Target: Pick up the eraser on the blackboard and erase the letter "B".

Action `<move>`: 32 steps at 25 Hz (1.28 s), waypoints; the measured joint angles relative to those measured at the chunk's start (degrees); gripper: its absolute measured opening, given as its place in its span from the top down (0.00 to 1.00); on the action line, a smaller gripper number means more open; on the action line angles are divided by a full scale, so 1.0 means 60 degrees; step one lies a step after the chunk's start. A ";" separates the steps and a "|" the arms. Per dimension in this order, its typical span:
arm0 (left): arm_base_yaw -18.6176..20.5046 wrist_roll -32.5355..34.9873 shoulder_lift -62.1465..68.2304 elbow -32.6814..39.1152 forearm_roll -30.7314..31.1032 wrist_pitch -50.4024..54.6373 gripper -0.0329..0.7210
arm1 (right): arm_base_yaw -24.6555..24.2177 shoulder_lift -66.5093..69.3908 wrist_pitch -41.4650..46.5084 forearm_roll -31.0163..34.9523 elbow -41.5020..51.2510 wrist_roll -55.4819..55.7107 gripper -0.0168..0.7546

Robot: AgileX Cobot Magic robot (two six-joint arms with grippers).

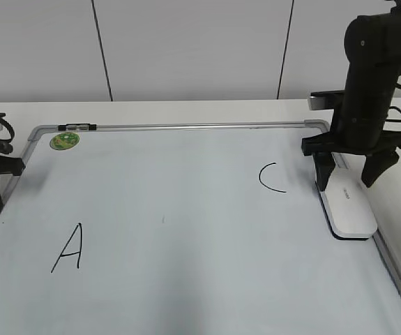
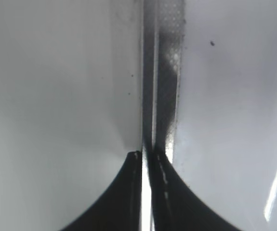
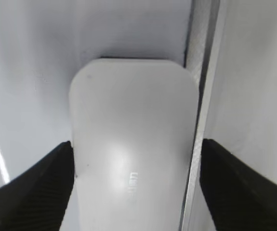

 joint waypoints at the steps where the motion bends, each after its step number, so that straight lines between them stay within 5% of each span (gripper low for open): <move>1: 0.0000 0.0000 0.0000 0.0000 -0.0017 0.0000 0.93 | 0.0000 0.0000 0.0016 -0.0116 -0.0106 0.0036 0.20; 10: 0.0000 0.0000 0.0106 -0.0379 0.0082 0.0440 0.86 | 0.0000 -0.0061 0.0020 -0.0679 -0.0243 0.0158 0.21; 19: 0.0000 -0.0477 -0.0937 -0.0662 0.0724 0.1114 0.17 | 0.0000 -0.1046 0.0076 -0.0679 -0.0243 0.0158 0.21; 26: 0.0000 -0.0514 -0.1978 -0.0662 0.0979 0.2079 0.16 | 0.0057 -0.2016 0.0108 -0.0126 0.0028 0.0158 0.21; 32: -0.0141 -0.0514 -0.4107 -0.0380 0.1213 0.1833 0.18 | 0.0666 -0.3480 0.0116 -0.0126 0.1714 0.0158 0.21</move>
